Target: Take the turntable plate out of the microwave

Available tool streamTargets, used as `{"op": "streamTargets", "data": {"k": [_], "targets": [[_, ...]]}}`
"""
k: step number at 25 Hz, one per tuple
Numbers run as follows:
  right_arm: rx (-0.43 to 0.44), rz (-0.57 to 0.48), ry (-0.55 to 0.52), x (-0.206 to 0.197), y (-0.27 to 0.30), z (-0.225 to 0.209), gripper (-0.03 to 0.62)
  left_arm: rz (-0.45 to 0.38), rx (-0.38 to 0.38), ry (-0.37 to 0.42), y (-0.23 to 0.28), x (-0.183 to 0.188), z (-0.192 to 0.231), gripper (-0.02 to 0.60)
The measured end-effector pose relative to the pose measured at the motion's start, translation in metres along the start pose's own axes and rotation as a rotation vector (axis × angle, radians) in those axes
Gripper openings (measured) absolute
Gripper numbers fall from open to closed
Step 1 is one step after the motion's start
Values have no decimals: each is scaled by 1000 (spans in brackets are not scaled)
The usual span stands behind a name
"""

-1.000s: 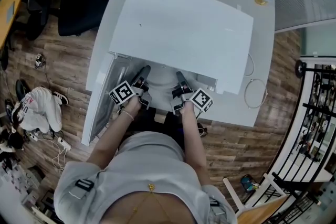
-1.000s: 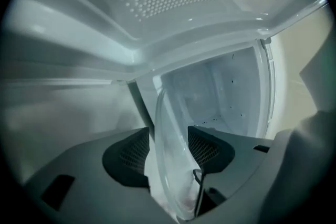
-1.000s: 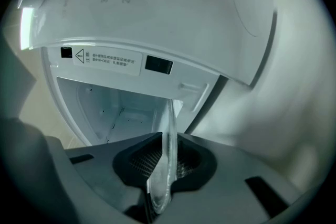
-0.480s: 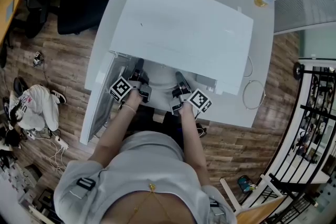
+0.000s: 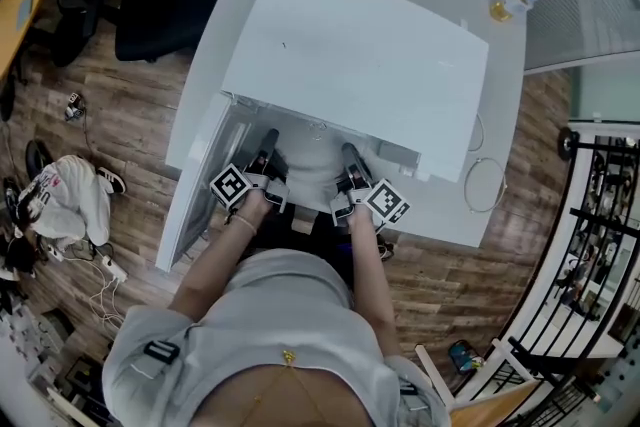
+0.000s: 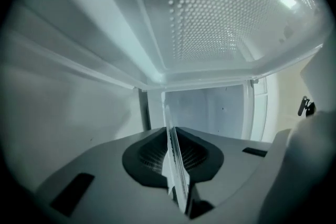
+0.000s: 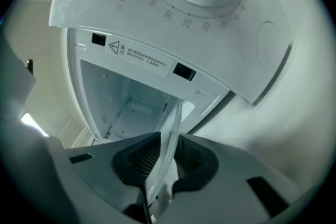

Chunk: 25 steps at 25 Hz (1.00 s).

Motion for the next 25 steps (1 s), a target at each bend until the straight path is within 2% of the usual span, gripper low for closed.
{"op": "streamTargets", "data": {"k": [7, 11, 18, 22, 25], "targets": [[8, -42, -17, -7, -16, 13, 72, 38, -3, -11, -15, 1, -3, 51], [113, -75, -69, -3, -20, 37, 70, 45, -2, -42, -20, -1, -9, 51], [63, -98, -74, -5, -37, 41, 66, 57, -22, -79, -27, -9, -10, 51], [159, -90, -104, 0, -39, 49, 66, 46, -49, -52, -32, -15, -19, 51], [171, -69, -103, 1, -41, 51, 64, 17, -61, -29, -38, -14, -24, 51]]}}
Point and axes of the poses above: the fingertips, and each gripper's own axes: y forward along the fingers, z to its left, x out of its top, the point moved 8 cm from there along -y, backward along the fingers, and after that the axes turned 5 degrees about -z, right-handed, at the moved point
